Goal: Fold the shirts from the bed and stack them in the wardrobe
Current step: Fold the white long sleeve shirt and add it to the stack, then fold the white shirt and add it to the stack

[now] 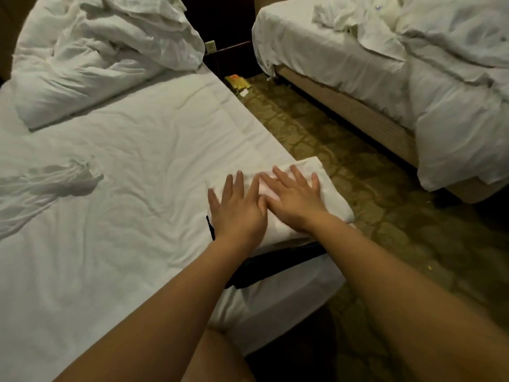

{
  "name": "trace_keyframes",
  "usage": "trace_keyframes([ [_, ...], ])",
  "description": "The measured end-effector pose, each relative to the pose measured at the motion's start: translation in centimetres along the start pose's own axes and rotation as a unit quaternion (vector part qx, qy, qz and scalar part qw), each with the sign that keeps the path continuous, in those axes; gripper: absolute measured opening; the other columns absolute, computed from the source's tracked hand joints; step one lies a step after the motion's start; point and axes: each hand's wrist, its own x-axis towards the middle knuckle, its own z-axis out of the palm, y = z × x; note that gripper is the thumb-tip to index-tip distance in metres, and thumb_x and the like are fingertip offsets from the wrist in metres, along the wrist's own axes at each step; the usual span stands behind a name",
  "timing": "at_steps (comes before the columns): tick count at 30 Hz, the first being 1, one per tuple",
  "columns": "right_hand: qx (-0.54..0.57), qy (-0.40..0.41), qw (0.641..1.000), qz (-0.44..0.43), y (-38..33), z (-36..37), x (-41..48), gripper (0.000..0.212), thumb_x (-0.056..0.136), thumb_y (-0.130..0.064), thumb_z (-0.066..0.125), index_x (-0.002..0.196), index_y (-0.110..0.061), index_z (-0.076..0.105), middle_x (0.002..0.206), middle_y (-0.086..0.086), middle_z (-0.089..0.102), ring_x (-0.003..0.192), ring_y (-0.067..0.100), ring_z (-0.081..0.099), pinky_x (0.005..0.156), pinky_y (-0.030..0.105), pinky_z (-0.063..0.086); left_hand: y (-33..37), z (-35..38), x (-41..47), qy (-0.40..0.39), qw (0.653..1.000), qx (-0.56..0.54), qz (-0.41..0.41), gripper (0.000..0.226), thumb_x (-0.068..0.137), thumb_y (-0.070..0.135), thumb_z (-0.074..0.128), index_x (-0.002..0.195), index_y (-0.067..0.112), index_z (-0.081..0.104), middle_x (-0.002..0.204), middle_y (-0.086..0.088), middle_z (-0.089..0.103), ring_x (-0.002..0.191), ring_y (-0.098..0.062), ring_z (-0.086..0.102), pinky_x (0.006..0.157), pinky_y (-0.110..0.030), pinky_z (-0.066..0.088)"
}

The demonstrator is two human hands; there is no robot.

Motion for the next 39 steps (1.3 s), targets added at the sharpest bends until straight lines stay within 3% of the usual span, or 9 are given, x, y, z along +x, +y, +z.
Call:
trace_keyframes([
  [4, -0.025, -0.028, 0.999, 0.0, 0.7, 2.4, 0.1, 0.062, 0.088, -0.068, 0.013, 0.145, -0.049, -0.004, 0.158, -0.014, -0.009, 0.144, 0.018, -0.014, 0.112, 0.053, -0.011, -1.1, 2.9, -0.4, -0.042, 0.999, 0.005, -0.032, 0.05, 0.099, 0.041, 0.015, 0.148, 0.031, 0.017, 0.159, 0.001, 0.008, 0.146, -0.018, 0.001, 0.114, -0.049, -0.006],
  [10, -0.038, -0.062, 0.997, 0.002, 0.0, 0.7, -0.1, 0.062, 0.089, -0.068, 0.014, 0.146, -0.047, 0.0, 0.158, -0.012, -0.009, 0.145, 0.018, -0.011, 0.112, 0.055, -0.007, -1.5, 0.6, -0.6, -0.084, 0.995, -0.026, -0.036, 0.051, 0.098, 0.045, 0.018, 0.145, 0.029, 0.026, 0.156, 0.0, 0.021, 0.145, -0.019, 0.008, 0.114, -0.051, 0.0],
  [15, -0.063, -0.002, 0.997, 0.041, -2.7, -3.2, -2.7, 0.069, 0.088, -0.07, 0.02, 0.148, -0.04, 0.005, 0.159, -0.009, -0.007, 0.146, 0.022, -0.003, 0.113, 0.056, -0.002, -3.7, -3.6, -4.1, -0.021, 0.999, -0.031, -0.034, 0.054, 0.098, 0.048, 0.019, 0.148, 0.029, 0.016, 0.158, 0.002, 0.013, 0.146, -0.018, 0.004, 0.112, -0.056, 0.002],
  [19, -0.087, 0.064, 0.994, -0.02, -8.8, -6.0, -5.2, 0.068, 0.089, -0.07, 0.02, 0.148, -0.038, 0.011, 0.159, -0.007, 0.006, 0.146, 0.021, 0.004, 0.113, 0.055, 0.003, -7.7, -7.1, -7.8, 0.031, 0.997, -0.028, -0.059, 0.053, 0.099, 0.047, 0.021, 0.148, 0.031, 0.015, 0.158, 0.002, 0.013, 0.145, -0.019, 0.006, 0.112, -0.056, 0.003],
  [24, -0.091, 0.103, 0.987, -0.081, -18.8, -6.0, -7.0, 0.065, 0.09, -0.067, 0.022, 0.147, -0.035, 0.019, 0.156, -0.005, 0.02, 0.145, 0.02, 0.011, 0.114, 0.052, 0.003, -14.8, -10.1, -12.3, 0.086, 0.99, -0.021, -0.106, 0.05, 0.099, 0.046, 0.024, 0.146, 0.029, 0.022, 0.155, 0.0, 0.021, 0.144, -0.02, 0.014, 0.112, -0.054, 0.007],
  [30, -0.1, 0.074, 0.982, -0.141, -30.1, -1.9, -4.9, 0.063, 0.092, -0.062, 0.027, 0.147, -0.031, 0.023, 0.153, -0.001, 0.029, 0.141, 0.024, 0.023, 0.114, 0.051, 0.008, -27.1, -10.3, -16.9, 0.103, 0.971, -0.03, -0.215, 0.049, 0.099, 0.044, 0.027, 0.145, 0.027, 0.025, 0.154, -0.003, 0.024, 0.141, -0.023, 0.02, 0.112, -0.051, 0.011],
  [34, -0.088, 0.058, 0.978, -0.179, -38.1, 3.1, -2.0, 0.065, 0.094, -0.056, 0.032, 0.149, -0.03, 0.01, 0.157, 0.004, 0.016, 0.139, 0.033, 0.027, 0.113, 0.052, 0.014, -36.7, -8.1, -19.1, 0.097, 0.95, -0.036, -0.295, 0.055, 0.098, 0.05, 0.025, 0.147, 0.025, 0.022, 0.152, -0.006, 0.027, 0.137, -0.027, 0.027, 0.109, -0.049, 0.018],
  [39, -0.105, -0.022, 0.97, -0.22, -46.0, 12.9, 1.9, 0.065, 0.095, -0.055, 0.03, 0.15, -0.031, 0.002, 0.159, 0.002, 0.001, 0.143, 0.033, 0.015, 0.114, 0.052, 0.011, -46.7, -1.4, -19.8, 0.019, 0.927, -0.042, -0.372, 0.062, 0.096, 0.056, 0.02, 0.149, 0.025, 0.013, 0.154, -0.006, 0.021, 0.138, -0.027, 0.026, 0.109, -0.051, 0.018],
])
